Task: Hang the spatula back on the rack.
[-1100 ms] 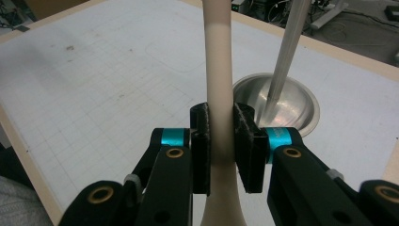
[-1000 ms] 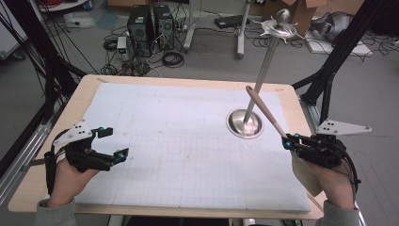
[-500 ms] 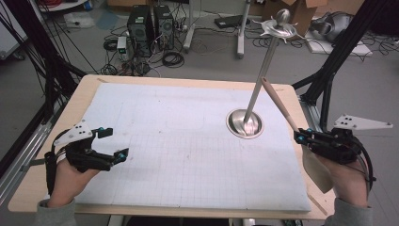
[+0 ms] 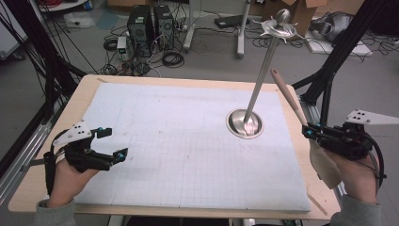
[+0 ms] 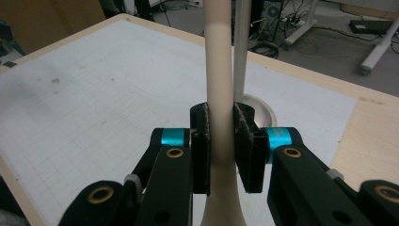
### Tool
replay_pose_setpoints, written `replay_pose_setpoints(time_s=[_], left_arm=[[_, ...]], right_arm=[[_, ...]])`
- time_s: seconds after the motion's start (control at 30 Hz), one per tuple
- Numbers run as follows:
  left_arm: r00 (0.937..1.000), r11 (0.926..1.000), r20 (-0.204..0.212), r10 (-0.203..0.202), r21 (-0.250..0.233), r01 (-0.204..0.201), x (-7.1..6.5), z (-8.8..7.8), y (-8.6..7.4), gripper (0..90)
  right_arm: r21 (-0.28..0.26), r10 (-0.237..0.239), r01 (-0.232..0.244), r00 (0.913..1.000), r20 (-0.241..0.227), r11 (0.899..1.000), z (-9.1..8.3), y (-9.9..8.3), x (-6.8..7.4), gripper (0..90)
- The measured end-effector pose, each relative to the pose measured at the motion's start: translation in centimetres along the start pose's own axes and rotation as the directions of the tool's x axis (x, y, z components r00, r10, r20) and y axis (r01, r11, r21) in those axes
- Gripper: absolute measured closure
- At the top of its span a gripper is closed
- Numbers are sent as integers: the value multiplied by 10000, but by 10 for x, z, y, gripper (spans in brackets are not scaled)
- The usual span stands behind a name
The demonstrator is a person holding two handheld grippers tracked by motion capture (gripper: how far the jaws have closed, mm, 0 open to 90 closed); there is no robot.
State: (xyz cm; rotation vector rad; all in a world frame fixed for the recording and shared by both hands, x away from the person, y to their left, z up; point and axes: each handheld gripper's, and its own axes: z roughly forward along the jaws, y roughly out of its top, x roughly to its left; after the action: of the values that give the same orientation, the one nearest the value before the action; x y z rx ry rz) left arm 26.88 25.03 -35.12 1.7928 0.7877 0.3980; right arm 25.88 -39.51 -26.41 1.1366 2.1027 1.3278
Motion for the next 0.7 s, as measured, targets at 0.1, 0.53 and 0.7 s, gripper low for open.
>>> replay_pose_setpoints(time_s=[0.1, 0.53, 0.7], left_arm=[[10000, 10000, -12, -3, -41, 3, 0, 0, 0, 23], [10000, 10000, -25, 4, -71, -4, 1, -3, -1, 23], [9999, 9999, -72, -73, -88, 73, 1, -4, -1, 23]], right_arm=[[-137, 65, -64, 9999, 87, 9999, -1, -1, -4, 780], [-764, 407, -376, 9984, 389, 9964, -9, 12, -11, 781], [-989, 488, -440, 9978, 458, 9941, -14, 17, -12, 780]])
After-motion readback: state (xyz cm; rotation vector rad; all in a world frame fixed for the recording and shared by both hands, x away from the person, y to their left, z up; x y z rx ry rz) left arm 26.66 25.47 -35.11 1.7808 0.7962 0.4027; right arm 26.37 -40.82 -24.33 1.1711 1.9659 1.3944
